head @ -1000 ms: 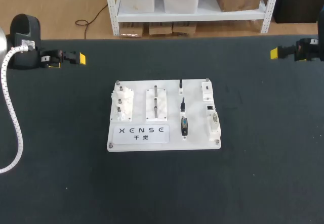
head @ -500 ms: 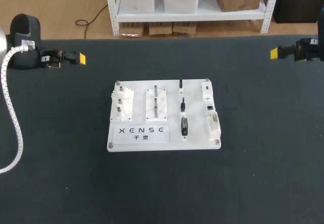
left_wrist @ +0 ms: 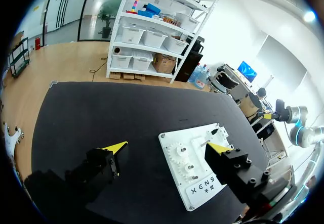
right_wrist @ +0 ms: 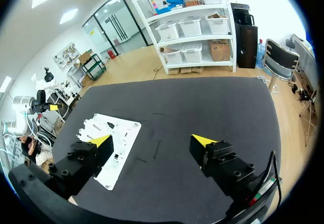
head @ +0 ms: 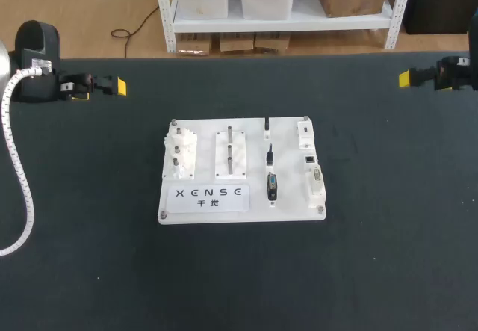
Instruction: Insert the USB connector, Ethernet cable, and multi-pin plug into their matching sockets one by one.
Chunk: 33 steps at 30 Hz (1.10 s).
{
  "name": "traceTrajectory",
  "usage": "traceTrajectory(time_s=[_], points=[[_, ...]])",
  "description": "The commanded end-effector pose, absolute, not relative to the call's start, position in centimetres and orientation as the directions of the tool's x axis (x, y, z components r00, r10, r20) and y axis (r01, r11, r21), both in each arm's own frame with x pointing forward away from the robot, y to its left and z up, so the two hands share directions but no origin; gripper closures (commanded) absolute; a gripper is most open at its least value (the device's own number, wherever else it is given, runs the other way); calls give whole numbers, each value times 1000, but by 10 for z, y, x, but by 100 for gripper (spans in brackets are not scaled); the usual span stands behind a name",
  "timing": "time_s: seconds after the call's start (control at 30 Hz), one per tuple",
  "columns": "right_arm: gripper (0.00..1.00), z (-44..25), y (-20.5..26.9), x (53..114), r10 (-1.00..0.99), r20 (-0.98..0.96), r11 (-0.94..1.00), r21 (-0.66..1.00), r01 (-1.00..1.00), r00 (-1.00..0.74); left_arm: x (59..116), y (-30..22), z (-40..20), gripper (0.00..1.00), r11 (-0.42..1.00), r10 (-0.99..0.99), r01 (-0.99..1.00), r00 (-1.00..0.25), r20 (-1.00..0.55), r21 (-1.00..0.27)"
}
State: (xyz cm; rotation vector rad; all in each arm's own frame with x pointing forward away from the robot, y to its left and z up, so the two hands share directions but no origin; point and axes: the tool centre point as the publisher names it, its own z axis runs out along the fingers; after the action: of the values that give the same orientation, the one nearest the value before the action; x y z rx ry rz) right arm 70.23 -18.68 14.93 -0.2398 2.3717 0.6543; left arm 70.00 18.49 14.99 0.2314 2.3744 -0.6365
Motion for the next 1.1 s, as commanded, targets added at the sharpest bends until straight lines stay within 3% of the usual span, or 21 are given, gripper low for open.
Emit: traceTrajectory(time_s=[0.03, 0.47, 0.87, 1.1], points=[[0, 150, -187, 702, -2, -641, 859, 392, -330, -768, 700, 185, 150, 0, 866, 0, 321, -767, -642, -383], [0, 153, -182, 706, -28, -635, 867, 369, -335, -772, 700, 185, 150, 0, 866, 0, 321, -767, -642, -383], [0, 157, -112, 731, -45, -511, 960, 216, -179, -859, 700, 185, 150, 0, 866, 0, 321, -767, -642, -383], [0, 146, -63, 733, -141, -449, 970, 116, -214, -882, 700, 185, 150, 0, 866, 0, 321, -767, -642, -383]])
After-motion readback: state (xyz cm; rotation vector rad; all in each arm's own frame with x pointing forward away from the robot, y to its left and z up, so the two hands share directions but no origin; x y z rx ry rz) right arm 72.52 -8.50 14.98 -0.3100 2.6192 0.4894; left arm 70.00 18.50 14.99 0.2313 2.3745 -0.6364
